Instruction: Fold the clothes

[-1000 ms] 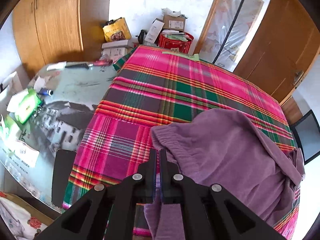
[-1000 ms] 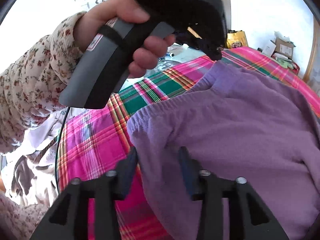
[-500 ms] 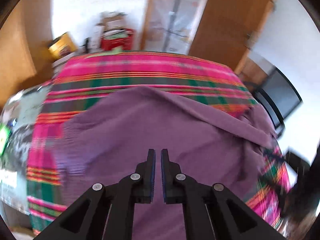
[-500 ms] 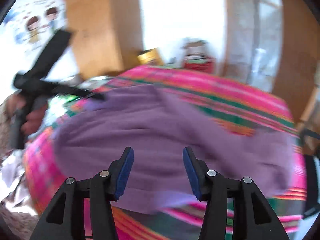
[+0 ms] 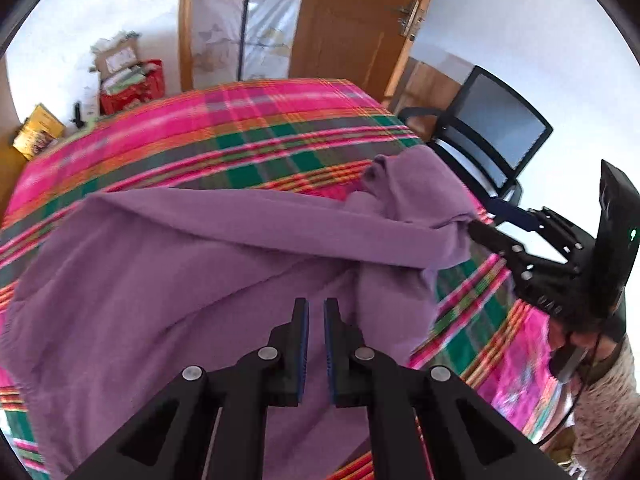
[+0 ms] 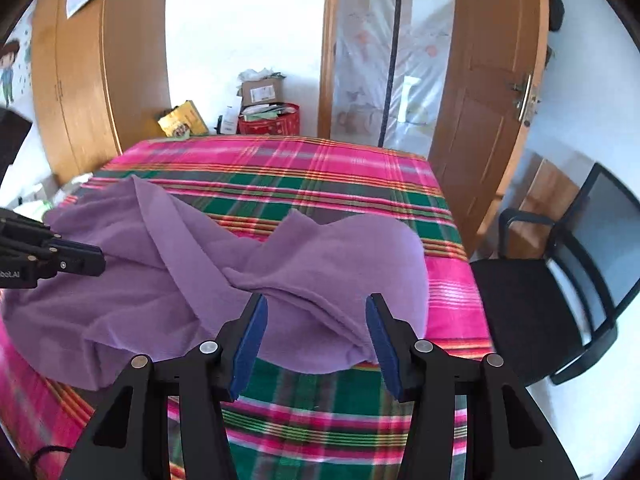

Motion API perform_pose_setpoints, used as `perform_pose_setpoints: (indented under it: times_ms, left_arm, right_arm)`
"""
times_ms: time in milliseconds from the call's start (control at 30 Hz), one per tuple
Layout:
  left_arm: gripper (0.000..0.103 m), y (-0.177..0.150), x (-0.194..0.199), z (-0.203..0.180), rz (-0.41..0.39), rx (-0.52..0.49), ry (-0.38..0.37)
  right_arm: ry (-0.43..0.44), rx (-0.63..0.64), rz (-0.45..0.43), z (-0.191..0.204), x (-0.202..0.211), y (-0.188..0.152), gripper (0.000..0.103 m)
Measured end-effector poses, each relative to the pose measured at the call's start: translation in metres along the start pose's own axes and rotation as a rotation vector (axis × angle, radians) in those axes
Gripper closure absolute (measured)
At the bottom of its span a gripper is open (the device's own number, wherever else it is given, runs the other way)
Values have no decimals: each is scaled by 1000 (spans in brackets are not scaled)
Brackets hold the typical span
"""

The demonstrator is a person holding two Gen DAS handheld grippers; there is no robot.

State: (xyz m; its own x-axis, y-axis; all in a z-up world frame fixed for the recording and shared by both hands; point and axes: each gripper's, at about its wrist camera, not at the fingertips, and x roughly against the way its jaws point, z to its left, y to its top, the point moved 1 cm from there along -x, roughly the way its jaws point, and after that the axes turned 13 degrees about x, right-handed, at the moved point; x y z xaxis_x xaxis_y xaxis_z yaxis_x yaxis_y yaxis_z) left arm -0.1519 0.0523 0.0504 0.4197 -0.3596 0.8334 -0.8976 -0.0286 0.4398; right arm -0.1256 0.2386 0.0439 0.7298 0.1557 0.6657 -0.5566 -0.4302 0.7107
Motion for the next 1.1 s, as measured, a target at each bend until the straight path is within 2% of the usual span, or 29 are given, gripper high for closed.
perform_pose_setpoints:
  times_ms: [133,267,433,533,600,700,800,900,967,1100]
  left_arm:
    - [95,9,-18,-10,26,31,-39]
    - [94,16,-32,-10,56,112,-84]
    - [90,25,-52,-13,106,181,-119]
    - [89,30,-63,-12,123,243,-140]
    - [89,33,-69,-11,131,271,-145]
    - [90,38,-77,-11,149,322,-165]
    - [90,44,-79,-11,152,338,-192]
    - [95,49,-80,-5,154,379,-227]
    - [100,52,-81,-3,145,390,-224]
    - [103,57,-81,-1,122,405,-201]
  right_arm:
    - [-9,41,12,-2,-3,-2,50]
    - [-28,88,27,0,-8,-4,50]
    - [-44,108,55,-2,-20,-7,58]
    - [-63,135,67,-1,-26,-7,68]
    - [-59,137,71,-1,-29,-6,85]
    - [-58,125,67,-4,-30,-4,95]
    - [-48,55,38,-15,-23,-1,96]
    - [-28,-44,7,-29,-14,1,97]
    - [-35,-84,-15,-36,-5,3,97]
    - [-65,-143,-46,-49,11,6,97]
